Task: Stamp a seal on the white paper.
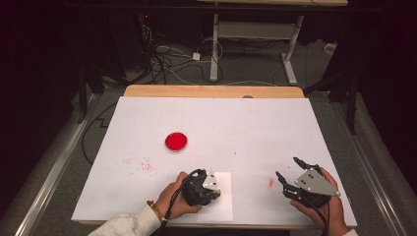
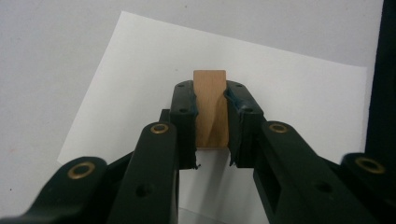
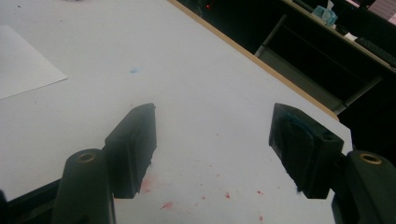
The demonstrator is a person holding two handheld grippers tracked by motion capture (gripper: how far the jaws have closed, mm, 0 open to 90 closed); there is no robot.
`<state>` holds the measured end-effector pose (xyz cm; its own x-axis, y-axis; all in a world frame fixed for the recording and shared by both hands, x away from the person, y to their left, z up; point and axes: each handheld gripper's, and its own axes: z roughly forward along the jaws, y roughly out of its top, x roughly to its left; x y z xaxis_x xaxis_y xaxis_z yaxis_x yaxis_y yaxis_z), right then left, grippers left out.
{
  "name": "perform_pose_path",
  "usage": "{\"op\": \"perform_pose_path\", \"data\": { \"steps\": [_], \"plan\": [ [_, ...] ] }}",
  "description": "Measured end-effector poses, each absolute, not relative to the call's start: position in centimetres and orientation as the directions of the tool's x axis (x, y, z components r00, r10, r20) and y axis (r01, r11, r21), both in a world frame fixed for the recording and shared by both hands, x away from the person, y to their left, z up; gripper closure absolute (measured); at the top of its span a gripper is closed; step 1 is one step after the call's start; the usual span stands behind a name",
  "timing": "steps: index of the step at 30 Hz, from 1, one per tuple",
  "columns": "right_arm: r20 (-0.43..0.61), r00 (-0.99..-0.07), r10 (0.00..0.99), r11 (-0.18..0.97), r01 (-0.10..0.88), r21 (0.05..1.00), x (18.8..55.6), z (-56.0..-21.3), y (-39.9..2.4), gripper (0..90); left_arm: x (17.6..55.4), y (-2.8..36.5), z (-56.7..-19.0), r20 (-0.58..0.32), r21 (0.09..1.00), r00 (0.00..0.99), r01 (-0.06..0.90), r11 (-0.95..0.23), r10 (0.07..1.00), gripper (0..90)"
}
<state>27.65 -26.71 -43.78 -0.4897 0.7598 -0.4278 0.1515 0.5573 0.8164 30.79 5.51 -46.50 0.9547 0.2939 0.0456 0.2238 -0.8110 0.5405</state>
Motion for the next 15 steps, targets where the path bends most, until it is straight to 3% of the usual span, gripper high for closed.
{"op": "perform_pose_path", "data": {
  "steps": [15],
  "plan": [
    [-0.424, -0.488, 0.763, 0.551, 0.147, 0.822, 27.6, -43.6, -26.9, 32.4, 30.6, 6.7, -43.6, 0.065, 0.629, 0.942, 0.217, -0.747, 0.329, 73.3]
  ]
}}
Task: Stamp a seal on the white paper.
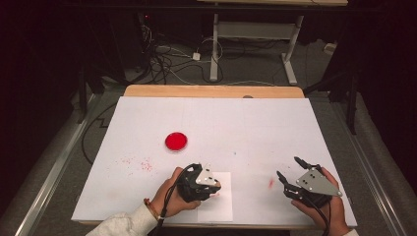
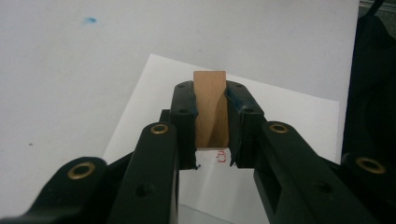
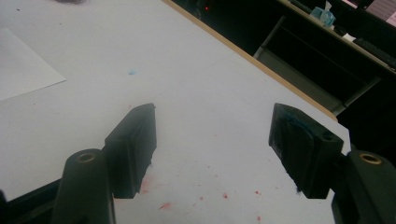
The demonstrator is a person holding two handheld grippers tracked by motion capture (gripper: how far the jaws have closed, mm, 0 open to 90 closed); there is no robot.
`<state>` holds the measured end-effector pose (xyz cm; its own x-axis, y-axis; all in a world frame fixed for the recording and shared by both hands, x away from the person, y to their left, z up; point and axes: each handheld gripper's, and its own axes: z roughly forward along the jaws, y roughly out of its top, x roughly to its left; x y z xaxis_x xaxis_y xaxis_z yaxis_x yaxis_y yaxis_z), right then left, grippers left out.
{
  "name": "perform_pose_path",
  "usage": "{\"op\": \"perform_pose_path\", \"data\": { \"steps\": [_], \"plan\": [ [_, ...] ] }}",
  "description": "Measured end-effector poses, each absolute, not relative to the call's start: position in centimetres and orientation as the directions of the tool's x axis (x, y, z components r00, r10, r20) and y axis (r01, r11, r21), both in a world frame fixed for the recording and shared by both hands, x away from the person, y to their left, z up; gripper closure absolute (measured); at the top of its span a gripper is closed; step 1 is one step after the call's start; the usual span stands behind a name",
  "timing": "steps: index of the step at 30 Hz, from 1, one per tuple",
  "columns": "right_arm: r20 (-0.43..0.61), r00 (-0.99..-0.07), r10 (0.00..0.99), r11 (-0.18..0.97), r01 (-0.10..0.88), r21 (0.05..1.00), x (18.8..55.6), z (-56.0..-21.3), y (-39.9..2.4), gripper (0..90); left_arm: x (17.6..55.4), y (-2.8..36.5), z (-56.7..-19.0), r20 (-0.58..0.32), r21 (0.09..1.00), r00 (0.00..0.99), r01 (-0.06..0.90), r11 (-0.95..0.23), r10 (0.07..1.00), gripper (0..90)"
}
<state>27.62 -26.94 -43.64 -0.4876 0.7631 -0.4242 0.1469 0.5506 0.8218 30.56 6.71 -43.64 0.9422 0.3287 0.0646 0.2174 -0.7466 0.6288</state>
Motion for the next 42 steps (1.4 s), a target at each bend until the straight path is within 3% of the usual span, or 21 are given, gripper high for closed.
{"op": "perform_pose_path", "data": {
  "steps": [27, 42],
  "plan": [
    [-0.420, -0.488, 0.765, 0.548, 0.149, 0.823, 27.7, -43.6, -26.8, 32.4, 30.9, 7.3, -43.6, 0.057, 0.615, 0.946, 0.219, -0.757, 0.320, 73.3],
    [-0.418, -0.484, 0.769, 0.545, 0.155, 0.824, 28.0, -43.6, -26.7, 32.5, 32.0, 9.6, -42.0, 0.072, 0.667, 0.919, 0.245, -0.703, 0.388, 73.3]
  ]
}}
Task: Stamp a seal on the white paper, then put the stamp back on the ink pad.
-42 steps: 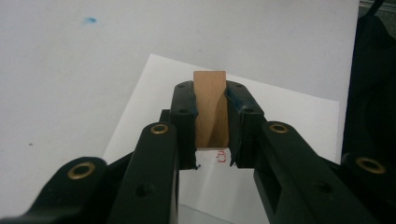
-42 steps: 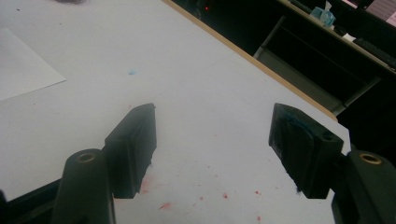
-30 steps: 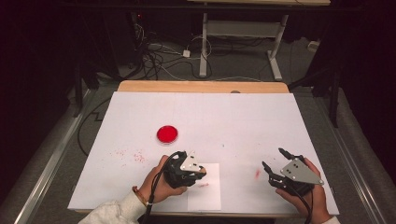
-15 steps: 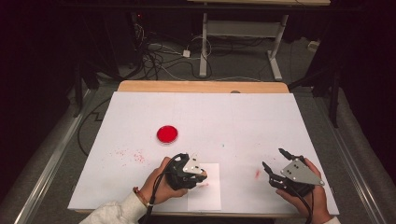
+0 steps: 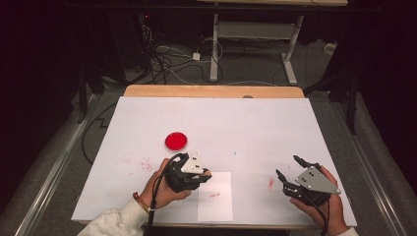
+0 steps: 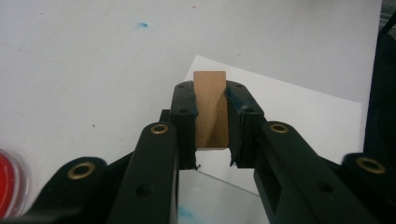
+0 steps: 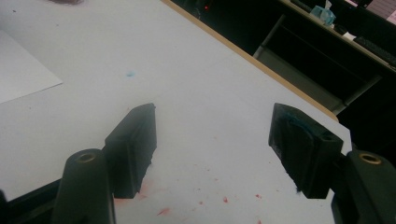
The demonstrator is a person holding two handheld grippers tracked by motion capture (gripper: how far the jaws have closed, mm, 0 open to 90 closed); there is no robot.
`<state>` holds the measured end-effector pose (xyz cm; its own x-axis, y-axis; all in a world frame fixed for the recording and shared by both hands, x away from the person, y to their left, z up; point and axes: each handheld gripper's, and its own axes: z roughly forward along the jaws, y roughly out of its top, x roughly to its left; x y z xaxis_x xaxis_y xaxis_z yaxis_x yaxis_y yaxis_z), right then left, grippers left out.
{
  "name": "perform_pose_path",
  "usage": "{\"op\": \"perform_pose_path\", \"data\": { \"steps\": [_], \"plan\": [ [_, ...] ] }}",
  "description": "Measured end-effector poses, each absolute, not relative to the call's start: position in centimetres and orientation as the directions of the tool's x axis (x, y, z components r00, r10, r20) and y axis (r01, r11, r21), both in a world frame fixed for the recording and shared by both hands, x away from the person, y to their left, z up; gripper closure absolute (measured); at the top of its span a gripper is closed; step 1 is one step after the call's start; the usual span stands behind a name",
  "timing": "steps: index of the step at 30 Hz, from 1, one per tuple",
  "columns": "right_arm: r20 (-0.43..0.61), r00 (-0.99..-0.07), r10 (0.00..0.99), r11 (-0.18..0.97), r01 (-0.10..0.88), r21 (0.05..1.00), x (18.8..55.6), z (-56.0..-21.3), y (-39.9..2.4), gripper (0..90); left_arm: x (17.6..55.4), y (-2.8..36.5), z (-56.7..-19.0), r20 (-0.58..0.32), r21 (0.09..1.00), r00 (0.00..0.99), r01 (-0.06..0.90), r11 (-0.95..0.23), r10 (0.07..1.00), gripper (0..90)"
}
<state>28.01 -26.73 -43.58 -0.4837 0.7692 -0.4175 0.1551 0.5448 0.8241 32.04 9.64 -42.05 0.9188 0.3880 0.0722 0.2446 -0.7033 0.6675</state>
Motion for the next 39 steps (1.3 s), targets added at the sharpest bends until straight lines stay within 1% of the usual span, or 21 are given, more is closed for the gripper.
{"op": "perform_pose_path", "data": {
  "steps": [23, 36, 39],
  "plan": [
    [-0.419, -0.487, 0.767, 0.548, 0.154, 0.822, 28.1, -43.6, -26.7, 32.6, 33.4, 12.7, -40.7, 0.101, 0.695, 0.873, 0.282, -0.662, 0.478, 73.4],
    [-0.414, -0.492, 0.766, 0.545, 0.155, 0.824, 28.1, -43.7, -26.6, 32.6, 35.1, 15.3, -39.7, 0.097, 0.724, 0.817, 0.333, -0.604, 0.568, 73.4],
    [-0.416, -0.493, 0.765, 0.546, 0.151, 0.824, 28.0, -43.6, -26.6, 32.6, 35.6, 15.9, -39.8, 0.099, 0.716, 0.803, 0.352, -0.602, 0.587, 73.3]
  ]
}}
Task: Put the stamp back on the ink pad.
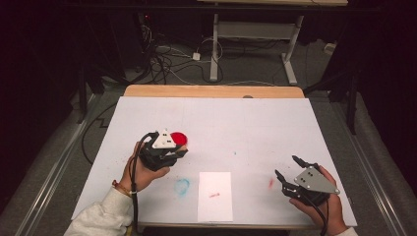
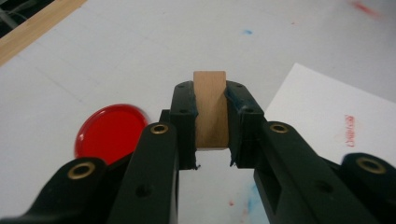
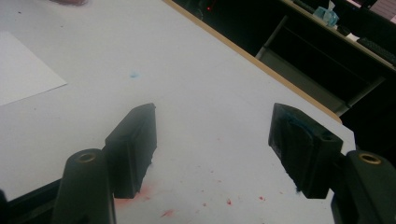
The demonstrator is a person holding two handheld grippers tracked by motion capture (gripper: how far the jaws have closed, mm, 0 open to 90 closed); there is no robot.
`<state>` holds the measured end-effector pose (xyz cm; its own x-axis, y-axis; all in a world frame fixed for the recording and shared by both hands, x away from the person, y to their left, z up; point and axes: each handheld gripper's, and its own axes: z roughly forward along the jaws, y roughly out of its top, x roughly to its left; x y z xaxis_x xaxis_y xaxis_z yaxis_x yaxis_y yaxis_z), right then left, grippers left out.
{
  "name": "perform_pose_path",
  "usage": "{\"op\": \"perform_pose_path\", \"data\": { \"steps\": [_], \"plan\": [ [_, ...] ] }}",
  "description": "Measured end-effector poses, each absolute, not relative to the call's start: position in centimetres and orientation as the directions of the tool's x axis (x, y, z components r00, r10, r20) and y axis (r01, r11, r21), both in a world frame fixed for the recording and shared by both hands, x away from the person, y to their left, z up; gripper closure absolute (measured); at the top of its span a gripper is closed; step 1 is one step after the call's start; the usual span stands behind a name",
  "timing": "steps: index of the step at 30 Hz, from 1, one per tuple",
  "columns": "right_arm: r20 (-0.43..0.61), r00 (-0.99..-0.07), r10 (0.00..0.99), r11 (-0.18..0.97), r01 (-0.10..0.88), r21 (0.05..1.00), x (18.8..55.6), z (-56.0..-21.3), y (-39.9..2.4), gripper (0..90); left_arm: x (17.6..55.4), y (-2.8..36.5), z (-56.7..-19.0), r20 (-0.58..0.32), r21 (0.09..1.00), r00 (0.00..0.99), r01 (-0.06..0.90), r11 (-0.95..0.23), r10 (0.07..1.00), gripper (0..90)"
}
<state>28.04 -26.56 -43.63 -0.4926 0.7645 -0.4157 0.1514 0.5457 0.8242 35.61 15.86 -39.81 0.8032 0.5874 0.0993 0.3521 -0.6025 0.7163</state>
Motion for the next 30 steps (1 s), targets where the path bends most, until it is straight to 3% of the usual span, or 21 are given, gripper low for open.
{"op": "perform_pose_path", "data": {
  "steps": [13, 30],
  "plan": [
    [-0.412, -0.501, 0.761, 0.547, 0.154, 0.823, 27.9, -43.7, -26.5, 32.7, 38.5, 18.0, -40.6, 0.065, 0.697, 0.746, 0.442, -0.565, 0.663, 73.3],
    [-0.412, -0.503, 0.760, 0.551, 0.162, 0.819, 28.0, -43.9, -26.5, 32.9, 42.6, 17.1, -43.5, 0.011, 0.627, 0.725, 0.532, -0.570, 0.689, 73.0]
  ]
}}
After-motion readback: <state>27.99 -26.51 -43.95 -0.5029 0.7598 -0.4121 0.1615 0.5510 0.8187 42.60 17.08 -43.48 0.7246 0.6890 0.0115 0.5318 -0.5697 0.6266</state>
